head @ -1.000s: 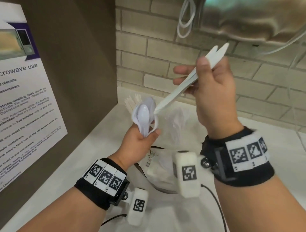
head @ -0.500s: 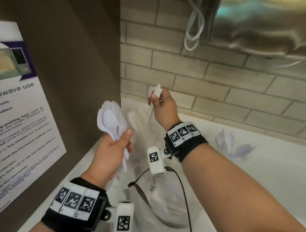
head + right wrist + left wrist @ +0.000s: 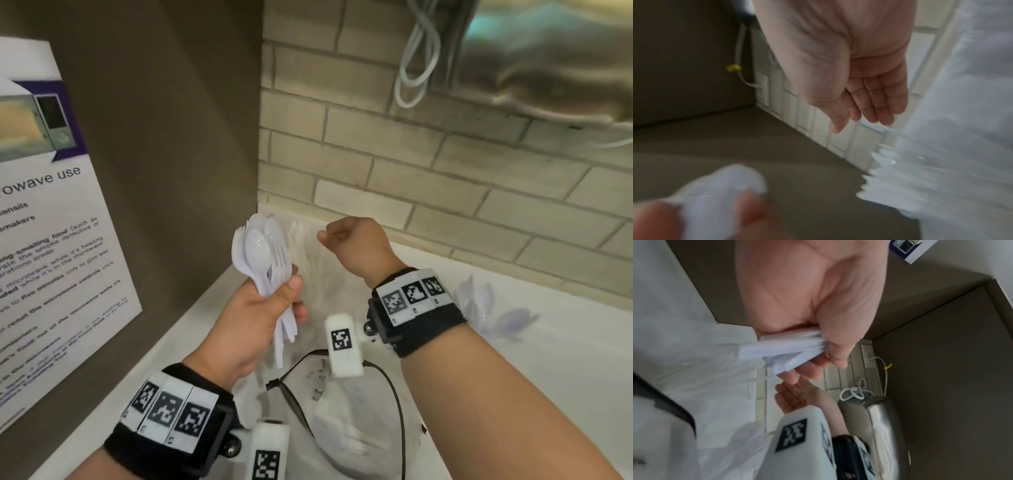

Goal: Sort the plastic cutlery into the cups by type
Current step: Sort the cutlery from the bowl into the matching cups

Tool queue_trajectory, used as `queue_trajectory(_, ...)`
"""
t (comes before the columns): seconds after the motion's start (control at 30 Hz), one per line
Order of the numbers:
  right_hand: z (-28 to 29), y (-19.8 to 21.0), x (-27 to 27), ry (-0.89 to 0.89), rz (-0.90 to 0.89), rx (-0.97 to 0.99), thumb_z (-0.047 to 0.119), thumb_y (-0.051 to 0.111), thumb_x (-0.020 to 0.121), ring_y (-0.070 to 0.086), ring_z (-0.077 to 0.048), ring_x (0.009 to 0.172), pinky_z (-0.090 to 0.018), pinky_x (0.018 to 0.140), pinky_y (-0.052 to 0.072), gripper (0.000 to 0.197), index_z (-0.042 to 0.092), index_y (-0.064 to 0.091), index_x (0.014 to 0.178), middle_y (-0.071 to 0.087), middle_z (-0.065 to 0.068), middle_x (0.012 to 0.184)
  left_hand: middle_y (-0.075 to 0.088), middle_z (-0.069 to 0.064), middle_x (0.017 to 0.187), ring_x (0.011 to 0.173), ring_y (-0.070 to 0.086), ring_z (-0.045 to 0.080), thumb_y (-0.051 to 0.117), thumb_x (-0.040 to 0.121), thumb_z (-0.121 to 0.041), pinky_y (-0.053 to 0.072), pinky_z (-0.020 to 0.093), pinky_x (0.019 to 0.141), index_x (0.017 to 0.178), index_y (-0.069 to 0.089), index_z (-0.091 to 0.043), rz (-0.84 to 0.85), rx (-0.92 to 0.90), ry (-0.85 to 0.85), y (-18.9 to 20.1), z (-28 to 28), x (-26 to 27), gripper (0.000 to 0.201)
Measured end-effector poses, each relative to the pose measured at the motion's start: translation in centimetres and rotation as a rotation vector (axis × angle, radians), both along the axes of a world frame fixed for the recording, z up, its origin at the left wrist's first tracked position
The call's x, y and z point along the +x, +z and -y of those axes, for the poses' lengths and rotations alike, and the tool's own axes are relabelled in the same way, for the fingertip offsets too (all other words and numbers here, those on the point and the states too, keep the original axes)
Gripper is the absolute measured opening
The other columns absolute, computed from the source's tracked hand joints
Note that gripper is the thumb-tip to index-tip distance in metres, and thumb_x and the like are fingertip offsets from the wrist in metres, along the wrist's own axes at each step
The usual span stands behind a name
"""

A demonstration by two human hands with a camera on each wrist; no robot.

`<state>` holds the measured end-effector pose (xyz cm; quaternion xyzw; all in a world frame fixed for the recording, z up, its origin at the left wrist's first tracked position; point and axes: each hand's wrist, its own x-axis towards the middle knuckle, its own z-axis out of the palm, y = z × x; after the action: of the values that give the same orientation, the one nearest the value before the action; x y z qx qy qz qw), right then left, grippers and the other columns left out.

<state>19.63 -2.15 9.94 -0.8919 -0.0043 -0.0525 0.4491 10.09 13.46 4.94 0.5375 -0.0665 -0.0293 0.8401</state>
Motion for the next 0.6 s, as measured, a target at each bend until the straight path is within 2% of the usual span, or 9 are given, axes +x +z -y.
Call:
queue_trajectory(0.1,0.8,2.4,-4.5,0.036,0.075,0.17,0.025,0.066,0.089,0.069,-0.014,0.072,-0.034,0.073,0.056,0.014,0.012,0.069,0.09,0.071,-0.004,0.082,0.055,0.001,0.069,0.067,0.06,0.019,0.066,0.081,-0.025,0.054,0.036,0.073,0.084,0.068,-0.019,-0.02,-0.089,-0.133,0.4,0.7,-0.3,0.007)
queue_trajectory(0.17,1.1,3.6,-7.7,0.048,0.108,0.219,0.035,0.068,0.086,0.063,-0.011,0.058,-0.033,0.063,0.054,0.024,0.012,0.068,0.081,0.07,-0.005,0.073,0.055,0.002,0.069,0.066,0.059,0.019,0.064,0.08,-0.025,0.054,0.034,0.069,0.083,0.066,-0.017,-0.013,-0.048,-0.16,0.7,1.4,-0.6,0.009)
queue_trajectory(0.23,1.1,3.8,-10.3,0.077,0.115,0.133,0.047,0.073,0.077,0.057,-0.007,0.056,-0.03,0.059,0.051,0.032,0.015,0.067,0.077,0.068,-0.001,0.068,0.056,0.0,0.065,0.061,0.054,0.019,0.061,0.086,-0.02,0.052,0.031,0.06,0.089,0.065,-0.016,0.04,0.047,-0.144,0.9,2.4,-0.8,0.006)
queue_trajectory(0.3,0.9,3.2,-12.0,0.091,0.091,0.012,0.048,0.076,0.072,0.052,-0.001,0.054,-0.02,0.055,0.042,0.032,0.019,0.066,0.08,0.064,0.007,0.067,0.059,-0.007,0.061,0.057,0.048,0.017,0.054,0.094,-0.006,0.047,0.029,0.054,0.099,0.064,-0.019,0.104,0.146,-0.15,1.1,3.5,-1.3,0.018)
queue_trajectory(0.33,0.9,2.7,-12.4,0.082,0.085,-0.001,0.046,0.077,0.073,0.052,-0.002,0.056,-0.019,0.056,0.041,0.029,0.02,0.063,0.079,0.062,0.009,0.068,0.059,-0.009,0.06,0.056,0.046,0.015,0.053,0.094,-0.005,0.045,0.028,0.054,0.103,0.064,-0.02,0.124,0.167,-0.175,1.2,4.0,-1.5,0.021)
queue_trajectory(0.4,1.4,2.1,-12.9,0.072,0.059,0.085,0.04,0.073,0.079,0.057,-0.011,0.063,-0.027,0.062,0.048,0.025,0.019,0.061,0.079,0.063,0.003,0.07,0.057,-0.008,0.06,0.056,0.045,0.013,0.063,0.089,-0.022,0.044,0.028,0.055,0.099,0.067,-0.025,0.123,0.137,-0.244,1.1,4.5,-1.9,0.012)
queue_trajectory(0.47,1.8,2.0,-13.3,0.06,0.014,0.2,0.037,0.067,0.085,0.063,-0.025,0.074,-0.039,0.072,0.053,0.023,0.015,0.063,0.085,0.069,-0.009,0.081,0.053,-0.003,0.063,0.058,0.047,0.014,0.074,0.073,-0.045,0.047,0.028,0.056,0.091,0.068,-0.023,0.078,0.074,-0.305,0.5,4.3,-1.9,0.029)
queue_trajectory(0.53,2.1,2.1,-13.6,0.0,0.011,0.293,0.032,0.062,0.09,0.065,-0.022,0.077,-0.04,0.076,0.053,0.017,0.016,0.064,0.086,0.07,-0.008,0.084,0.051,0.001,0.068,0.059,0.05,0.015,0.076,0.061,-0.061,0.049,0.028,0.058,0.088,0.064,-0.015,0.011,0.024,-0.316,0.2,4.3,-2.0,0.054)
queue_trajectory(0.6,2.1,2.3,-13.8,-0.098,0.08,0.454,0.019,0.054,0.092,0.066,-0.017,0.075,-0.039,0.076,0.053,0.009,0.016,0.062,0.088,0.067,-0.005,0.077,0.051,0.004,0.069,0.059,0.051,0.016,0.064,0.071,-0.061,0.05,0.029,0.058,0.091,0.06,-0.012,-0.055,-0.033,-0.308,0.3,4.3,-2.1,0.054)
